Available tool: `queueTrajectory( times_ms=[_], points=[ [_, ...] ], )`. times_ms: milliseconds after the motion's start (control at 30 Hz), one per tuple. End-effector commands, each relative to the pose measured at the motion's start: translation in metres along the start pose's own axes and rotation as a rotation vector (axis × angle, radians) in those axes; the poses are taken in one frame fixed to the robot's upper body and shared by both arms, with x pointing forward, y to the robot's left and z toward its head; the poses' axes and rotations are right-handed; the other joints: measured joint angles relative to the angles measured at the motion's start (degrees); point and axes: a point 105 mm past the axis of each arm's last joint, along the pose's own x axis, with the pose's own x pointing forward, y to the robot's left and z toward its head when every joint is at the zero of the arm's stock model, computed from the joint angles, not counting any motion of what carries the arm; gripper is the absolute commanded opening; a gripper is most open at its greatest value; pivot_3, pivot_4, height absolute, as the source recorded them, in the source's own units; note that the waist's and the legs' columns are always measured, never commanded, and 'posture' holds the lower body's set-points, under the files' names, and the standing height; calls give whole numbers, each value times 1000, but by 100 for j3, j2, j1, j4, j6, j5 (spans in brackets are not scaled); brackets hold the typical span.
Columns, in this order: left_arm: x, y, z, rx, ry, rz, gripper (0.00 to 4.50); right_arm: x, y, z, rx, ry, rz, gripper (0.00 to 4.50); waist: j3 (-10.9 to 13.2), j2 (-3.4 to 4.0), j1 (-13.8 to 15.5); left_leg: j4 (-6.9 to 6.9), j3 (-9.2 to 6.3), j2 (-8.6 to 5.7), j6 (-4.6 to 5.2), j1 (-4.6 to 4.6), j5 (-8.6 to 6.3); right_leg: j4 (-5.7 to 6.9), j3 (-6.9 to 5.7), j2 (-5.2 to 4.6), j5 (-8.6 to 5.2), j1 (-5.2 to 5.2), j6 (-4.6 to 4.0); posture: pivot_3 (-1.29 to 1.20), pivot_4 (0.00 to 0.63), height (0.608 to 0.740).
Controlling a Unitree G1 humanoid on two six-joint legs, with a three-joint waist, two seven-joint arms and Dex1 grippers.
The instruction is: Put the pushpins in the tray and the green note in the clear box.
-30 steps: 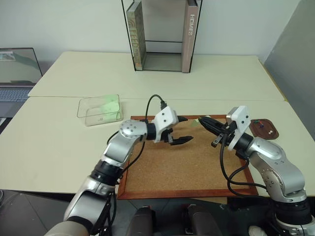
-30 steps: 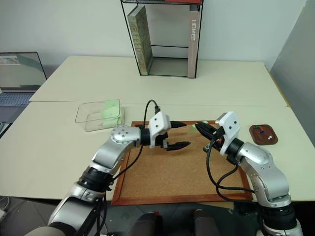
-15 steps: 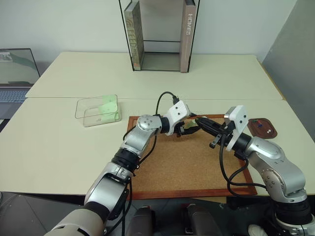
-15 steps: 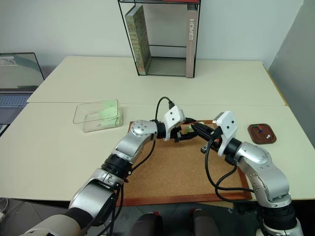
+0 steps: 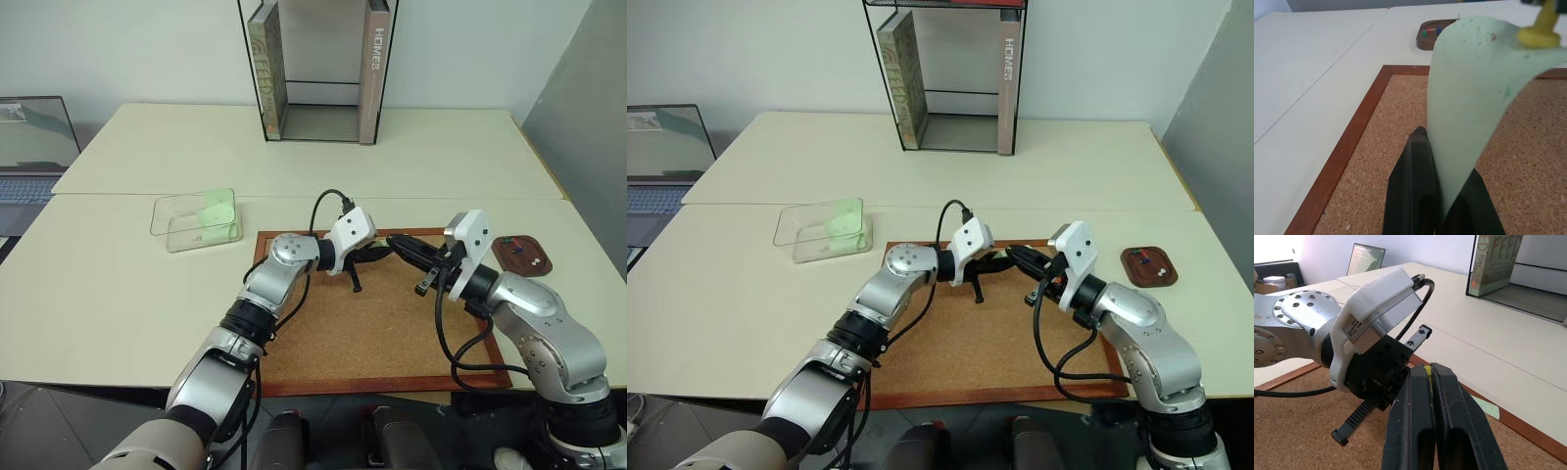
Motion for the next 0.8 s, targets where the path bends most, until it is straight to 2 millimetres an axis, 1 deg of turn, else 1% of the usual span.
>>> queueTrajectory(
  times_ms=[33, 167, 333, 433, 567, 667, 733, 800],
  points=[
    [-3, 3, 13, 32, -44, 12, 45, 0, 3, 14, -31, -43, 13, 0, 0, 0, 0, 0, 0, 0, 0, 0, 0, 0, 0, 0, 0, 0, 0, 0, 150, 740],
    [-3, 1, 8, 30, -29, 13, 45, -3, -1, 19, -15, -66, -5, 0, 0, 0, 0, 0, 1, 0, 0, 0, 0, 0, 1, 0, 0, 0, 0, 0, 150, 740],
    [-3, -1, 0, -4, -11, 21, 45, -12, -16, 31, 31, -110, -70, 0, 0, 0, 5, 0, -1, 0, 0, 0, 0, 1, 0, 0, 0, 0, 0, 0, 150, 740],
    [-3, -2, -7, -23, 5, 24, 45, -19, -25, 33, 32, -108, -108, 0, 0, 0, 5, 1, 0, 0, 0, 0, 0, 1, 1, -1, 0, 1, 0, 0, 150, 740],
    [-4, -2, -7, -13, 6, 26, 45, -27, -36, 32, 30, -94, -160, 0, 0, 0, 5, 0, 0, 0, 0, 0, 0, 1, 1, 0, 0, 0, 0, 0, 150, 740],
    [-8, 0, 1, 2, -11, 31, 45, -44, -64, 24, 41, -66, -295, 0, 0, 0, 8, 0, 0, -1, 0, 0, 0, 1, 1, -1, 0, 0, 0, 0, 150, 740],
    [-12, 0, 5, 14, -21, 32, 45, -59, -81, 13, 62, -42, -378, 0, 0, 0, 9, 1, 1, -1, 0, -1, 0, 1, 2, -1, 0, 1, 0, 0, 150, 740],
    [-18, -2, 3, 37, -6, 32, 45, -72, -97, -1, 61, 18, -455, 0, 0, 0, 10, 1, 3, -2, 0, -2, 0, 0, 3, -2, 0, 1, 0, 0, 150, 740]
  ],
)
